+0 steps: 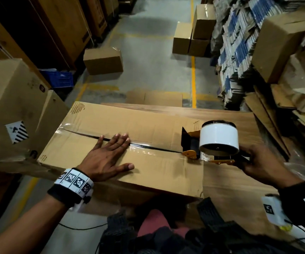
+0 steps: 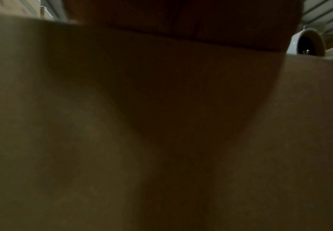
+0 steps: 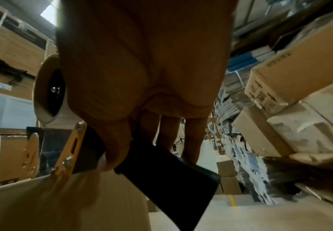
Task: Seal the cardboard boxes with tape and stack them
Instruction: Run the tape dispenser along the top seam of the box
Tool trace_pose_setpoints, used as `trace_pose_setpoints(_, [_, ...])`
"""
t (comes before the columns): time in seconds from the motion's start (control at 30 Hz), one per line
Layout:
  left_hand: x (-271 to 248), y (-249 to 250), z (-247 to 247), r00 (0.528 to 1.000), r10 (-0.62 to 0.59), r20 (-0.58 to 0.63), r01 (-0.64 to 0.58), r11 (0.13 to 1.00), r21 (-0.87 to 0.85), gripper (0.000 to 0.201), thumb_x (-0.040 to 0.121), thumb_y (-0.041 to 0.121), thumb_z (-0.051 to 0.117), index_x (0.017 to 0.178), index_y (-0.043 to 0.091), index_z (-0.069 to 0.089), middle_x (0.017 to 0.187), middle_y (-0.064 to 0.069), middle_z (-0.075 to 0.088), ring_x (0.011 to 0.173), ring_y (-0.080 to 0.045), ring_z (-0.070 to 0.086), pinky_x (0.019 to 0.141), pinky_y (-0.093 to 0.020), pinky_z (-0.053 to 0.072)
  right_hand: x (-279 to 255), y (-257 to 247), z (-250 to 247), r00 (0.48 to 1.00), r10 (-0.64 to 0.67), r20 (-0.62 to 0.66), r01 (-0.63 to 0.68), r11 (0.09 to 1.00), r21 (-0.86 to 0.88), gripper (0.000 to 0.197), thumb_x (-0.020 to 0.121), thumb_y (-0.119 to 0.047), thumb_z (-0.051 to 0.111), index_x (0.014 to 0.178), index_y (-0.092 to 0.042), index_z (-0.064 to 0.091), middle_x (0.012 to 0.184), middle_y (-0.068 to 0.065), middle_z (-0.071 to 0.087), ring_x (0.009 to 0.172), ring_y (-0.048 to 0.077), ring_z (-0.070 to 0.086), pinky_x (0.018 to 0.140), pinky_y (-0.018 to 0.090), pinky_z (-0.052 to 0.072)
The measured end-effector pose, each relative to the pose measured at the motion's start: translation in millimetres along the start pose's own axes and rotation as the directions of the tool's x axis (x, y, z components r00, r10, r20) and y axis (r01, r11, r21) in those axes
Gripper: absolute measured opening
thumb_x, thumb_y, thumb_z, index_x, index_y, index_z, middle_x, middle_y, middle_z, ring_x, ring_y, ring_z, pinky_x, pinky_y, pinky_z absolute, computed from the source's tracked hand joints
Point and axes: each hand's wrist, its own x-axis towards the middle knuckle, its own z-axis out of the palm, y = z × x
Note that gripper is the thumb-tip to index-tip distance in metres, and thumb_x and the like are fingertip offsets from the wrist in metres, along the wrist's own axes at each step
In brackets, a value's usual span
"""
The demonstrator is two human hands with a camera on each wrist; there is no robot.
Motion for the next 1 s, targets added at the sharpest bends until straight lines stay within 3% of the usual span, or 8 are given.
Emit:
trace_pose_setpoints(0.13, [-2.7,8.3,-8.0,0.999,-0.033,0.004,0.032,0.997,0.071,0.117,0.072,0.101,-0.009,0.165,0.03,-0.014,0.169,0.014,-0.024,0.155,-0.011,-0.029,0.126,-0.054,-0.015,-1.3,-6.7,11.4,0.998,0.024,-0.066,-0.021,0.998,0.053,0.062,0.076,0.001,0.086,0.078,-0.053,0.055,0.058,-0.033,0.055,0.064,-0.015,0.062,0.053,0.023,0.041])
trace_pose_setpoints(0.37, [16.3,94.6,-6.2,0.994,0.094,-0.06,-0.094,0.996,0.011,0.126,0.067,0.1,-0.016,0.166,0.022,-0.01,0.172,0.006,-0.017,0.157,-0.012,-0.021,0.128,-0.049,-0.01,-10.9,-0.5,21.8,0.991,0.022,-0.134,-0.01,0.996,0.091,0.037,0.078,0.007,0.082,0.089,-0.027,0.072,0.064,-0.03,0.059,0.07,-0.02,0.061,0.055,0.01,0.041])
trace_pose_setpoints(0.47, [22.4,104.5,-1.5,0.995,0.082,-0.05,-0.081,0.996,0.022,0.127,0.068,0.101,-0.014,0.167,0.021,-0.006,0.173,0.007,-0.014,0.157,-0.012,-0.021,0.127,-0.053,-0.009,-11.5,0.6,24.1,0.991,0.036,-0.132,-0.02,0.993,0.119,0.037,0.08,0.006,0.08,0.09,-0.028,0.07,0.068,-0.03,0.062,0.072,-0.02,0.062,0.058,0.014,0.042])
trace_pose_setpoints(0.6, [24.2,113.7,-12.4,0.993,0.08,-0.088,-0.076,0.996,0.039,0.125,0.071,0.102,-0.008,0.167,0.021,-0.008,0.172,0.004,-0.017,0.158,-0.017,-0.022,0.125,-0.057,-0.012,-13.0,6.5,30.2,0.984,-0.008,-0.179,0.027,0.994,0.109,0.027,0.077,0.007,0.083,0.096,-0.011,0.077,0.073,-0.02,0.067,0.069,-0.022,0.06,0.057,0.006,0.044])
trace_pose_setpoints(0.7, [35.0,137.7,-15.9,0.979,0.191,-0.067,-0.191,0.982,-0.001,0.122,0.074,0.1,-0.004,0.166,0.02,-0.011,0.172,0.002,-0.02,0.157,-0.015,-0.023,0.126,-0.054,-0.011,-11.6,12.6,35.1,0.975,-0.035,-0.218,0.056,0.995,0.088,0.031,0.076,0.003,0.086,0.103,-0.011,0.079,0.087,-0.001,0.078,0.069,-0.009,0.066,0.06,0.024,0.05])
trace_pose_setpoints(0.8, [43.2,152.7,-6.1,0.974,0.222,-0.041,-0.222,0.975,-0.014,0.122,0.076,0.099,0.0,0.165,0.018,-0.009,0.171,0.002,-0.02,0.157,-0.013,-0.023,0.128,-0.052,-0.009,-10.7,15.7,39.1,0.976,0.001,-0.219,0.027,0.992,0.125,0.043,0.079,0.004,0.083,0.106,-0.028,0.074,0.086,-0.005,0.077,0.069,0.008,0.068,0.062,0.035,0.052])
trace_pose_setpoints(0.9, [43.9,151.6,0.2,0.977,0.205,-0.05,-0.206,0.978,-0.015,0.12,0.077,0.099,0.002,0.165,0.019,-0.01,0.17,0.005,-0.021,0.156,-0.011,-0.024,0.128,-0.049,-0.009,-10.9,14.4,40.2,0.98,0.025,-0.196,0.013,0.981,0.192,0.059,0.08,0.011,0.076,0.09,-0.044,0.06,0.072,-0.025,0.07,0.078,-0.007,0.067,0.063,0.019,0.05])
trace_pose_setpoints(1.0, [43.2,152.5,0.9,0.978,0.202,-0.047,-0.203,0.979,-0.009,0.122,0.074,0.1,-0.002,0.165,0.019,-0.011,0.167,0.005,-0.024,0.156,-0.011,-0.024,0.128,-0.048,-0.01,-12.9,16.2,36.4,0.985,0.023,-0.169,0.012,0.979,0.202,0.05,0.084,0.008,0.076,0.098,-0.038,0.065,0.081,-0.023,0.071,0.085,-0.014,0.065,0.068,0.007,0.048])
